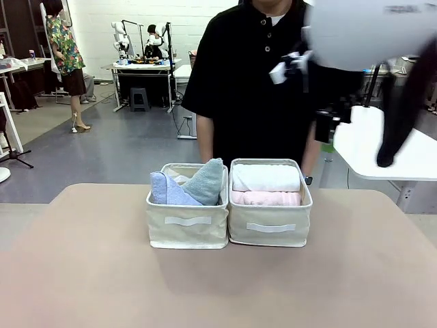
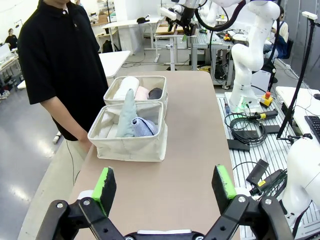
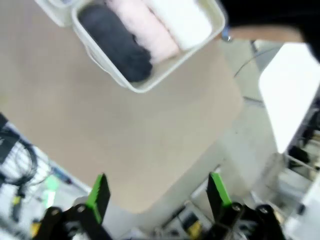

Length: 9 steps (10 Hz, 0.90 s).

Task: Sort the towels based on their folding style.
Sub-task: Pick up another triangle-folded towel from the table and place it in the left Fabric basket.

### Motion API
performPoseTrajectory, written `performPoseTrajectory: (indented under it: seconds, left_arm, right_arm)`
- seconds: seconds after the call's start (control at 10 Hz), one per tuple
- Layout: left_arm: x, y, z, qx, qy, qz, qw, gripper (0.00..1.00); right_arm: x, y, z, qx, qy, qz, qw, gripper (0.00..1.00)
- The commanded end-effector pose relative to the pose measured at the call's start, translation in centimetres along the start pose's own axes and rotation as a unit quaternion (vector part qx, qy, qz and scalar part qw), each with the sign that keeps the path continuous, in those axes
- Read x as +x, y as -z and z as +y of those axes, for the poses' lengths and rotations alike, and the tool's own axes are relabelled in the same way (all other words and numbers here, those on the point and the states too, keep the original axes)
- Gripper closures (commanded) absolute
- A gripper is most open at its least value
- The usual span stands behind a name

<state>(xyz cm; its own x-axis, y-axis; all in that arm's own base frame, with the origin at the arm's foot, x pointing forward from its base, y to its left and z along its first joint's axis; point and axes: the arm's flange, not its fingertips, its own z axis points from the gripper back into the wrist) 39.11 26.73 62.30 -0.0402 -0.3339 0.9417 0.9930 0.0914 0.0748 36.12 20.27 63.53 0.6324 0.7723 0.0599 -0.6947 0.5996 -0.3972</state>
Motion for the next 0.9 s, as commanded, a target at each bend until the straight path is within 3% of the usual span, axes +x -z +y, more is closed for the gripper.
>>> performPoseTrajectory:
  seconds: [0.0, 0.3, 0.4, 0.8]
  left_arm:
    - [0.1, 0.1, -0.3, 0.0, 0.004, -0.002, 1.0, 0.0]
    - [0.1, 0.1, -0.3, 0.0, 0.004, -0.002, 1.0, 0.0]
    - [0.1, 0.1, -0.3, 0.0, 0.004, -0.002, 1.0, 0.0]
    - [0.1, 0.1, -0.3, 0.0, 0.004, -0.002, 1.0, 0.0]
  right_arm:
    - [-3.6, 3.6, -1.7, 0.029, 0.022, -0.063, 0.997, 0.0]
    - [-2.5, 7.0, -4.0, 0.077, 0.062, -0.067, 0.993, 0.0]
    - [-4.8, 4.7, -3.8, 0.039, 0.054, -0.059, 0.996, 0.0]
    - [-4.8, 4.7, -3.8, 0.039, 0.054, -0.059, 0.996, 0.0]
